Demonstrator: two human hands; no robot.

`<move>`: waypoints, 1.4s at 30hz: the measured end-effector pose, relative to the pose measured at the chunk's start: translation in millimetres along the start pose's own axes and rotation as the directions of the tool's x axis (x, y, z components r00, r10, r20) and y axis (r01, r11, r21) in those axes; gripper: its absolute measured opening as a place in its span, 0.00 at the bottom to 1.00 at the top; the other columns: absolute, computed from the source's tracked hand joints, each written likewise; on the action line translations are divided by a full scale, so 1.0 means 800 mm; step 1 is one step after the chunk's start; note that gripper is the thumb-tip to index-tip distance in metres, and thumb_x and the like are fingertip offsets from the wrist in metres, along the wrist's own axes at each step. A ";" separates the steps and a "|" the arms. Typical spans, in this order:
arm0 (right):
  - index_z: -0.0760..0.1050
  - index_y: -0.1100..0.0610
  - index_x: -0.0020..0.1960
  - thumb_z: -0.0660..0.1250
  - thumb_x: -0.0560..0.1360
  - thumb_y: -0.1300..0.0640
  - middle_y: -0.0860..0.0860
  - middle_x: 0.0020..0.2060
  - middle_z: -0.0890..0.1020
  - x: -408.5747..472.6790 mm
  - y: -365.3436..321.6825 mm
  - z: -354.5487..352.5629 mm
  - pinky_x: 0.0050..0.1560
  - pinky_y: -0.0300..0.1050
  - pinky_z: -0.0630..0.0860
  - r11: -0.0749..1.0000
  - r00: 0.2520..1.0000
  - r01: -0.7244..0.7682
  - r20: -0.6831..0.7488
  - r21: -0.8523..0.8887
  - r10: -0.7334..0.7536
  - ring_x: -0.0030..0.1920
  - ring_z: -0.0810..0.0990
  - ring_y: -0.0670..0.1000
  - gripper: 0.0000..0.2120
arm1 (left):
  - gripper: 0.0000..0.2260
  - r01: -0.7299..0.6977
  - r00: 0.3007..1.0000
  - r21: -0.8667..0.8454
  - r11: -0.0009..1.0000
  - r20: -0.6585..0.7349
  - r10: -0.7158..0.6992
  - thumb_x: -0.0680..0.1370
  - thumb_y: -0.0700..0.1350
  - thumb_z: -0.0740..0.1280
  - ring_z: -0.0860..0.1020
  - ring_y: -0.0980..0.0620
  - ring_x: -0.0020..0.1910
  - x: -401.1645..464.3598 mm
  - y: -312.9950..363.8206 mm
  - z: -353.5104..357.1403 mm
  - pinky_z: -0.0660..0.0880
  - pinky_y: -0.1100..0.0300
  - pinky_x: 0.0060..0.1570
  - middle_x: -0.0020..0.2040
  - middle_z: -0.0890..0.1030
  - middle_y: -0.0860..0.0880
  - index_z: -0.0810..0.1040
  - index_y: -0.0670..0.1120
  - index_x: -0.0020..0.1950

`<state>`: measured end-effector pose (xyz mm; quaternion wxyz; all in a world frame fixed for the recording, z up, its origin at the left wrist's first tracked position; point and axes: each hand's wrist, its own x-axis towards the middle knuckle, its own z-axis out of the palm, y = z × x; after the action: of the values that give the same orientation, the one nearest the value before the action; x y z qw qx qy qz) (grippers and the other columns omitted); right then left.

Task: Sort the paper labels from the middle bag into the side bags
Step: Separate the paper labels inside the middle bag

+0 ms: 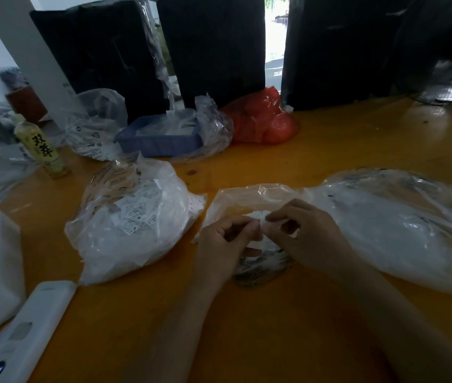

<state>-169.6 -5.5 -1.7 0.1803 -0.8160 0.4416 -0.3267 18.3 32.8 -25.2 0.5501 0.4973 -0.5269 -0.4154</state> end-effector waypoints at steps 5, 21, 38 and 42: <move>0.79 0.49 0.45 0.70 0.77 0.50 0.37 0.41 0.74 0.000 -0.006 0.007 0.43 0.24 0.72 0.997 0.990 -0.073 -0.120 0.002 0.072 0.40 0.76 0.38 0.04 | 0.14 0.094 0.995 -0.061 0.994 -0.021 -0.096 0.75 0.56 0.75 0.87 0.52 0.51 0.000 0.006 0.003 0.83 0.58 0.36 0.51 0.88 0.52 0.85 0.53 0.58; 0.73 0.44 0.65 0.66 0.82 0.56 0.39 0.52 0.80 -0.004 -0.003 0.013 0.46 0.28 0.76 0.964 0.943 -0.121 -0.275 0.236 0.185 0.48 0.80 0.37 0.14 | 0.10 0.205 0.957 -0.622 0.756 -0.033 -0.287 0.70 0.40 0.78 0.87 0.41 0.52 0.015 0.001 0.000 0.83 0.61 0.48 0.54 0.87 0.36 0.87 0.41 0.51; 0.79 0.51 0.54 0.70 0.79 0.56 0.41 0.38 0.85 -0.004 0.000 -0.004 0.42 0.32 0.79 0.886 0.950 -0.154 -0.181 0.438 0.255 0.38 0.84 0.40 0.05 | 0.10 0.207 0.964 -0.589 0.781 -0.015 -0.267 0.71 0.44 0.78 0.87 0.40 0.56 0.013 0.002 0.002 0.83 0.59 0.52 0.54 0.87 0.37 0.89 0.41 0.50; 0.80 0.51 0.54 0.70 0.79 0.56 0.42 0.37 0.85 -0.004 0.000 -0.003 0.41 0.32 0.79 0.887 0.952 -0.180 -0.150 0.425 0.265 0.38 0.84 0.40 0.04 | 0.14 0.207 0.966 -0.571 0.795 -0.008 -0.258 0.67 0.47 0.80 0.87 0.41 0.55 0.012 0.003 0.003 0.83 0.60 0.52 0.54 0.87 0.38 0.89 0.43 0.50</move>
<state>-172.7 -3.0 -1.0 0.3364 -0.6663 0.4712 -0.4700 16.8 23.4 -21.4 0.6392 0.3901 -0.2911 -0.5954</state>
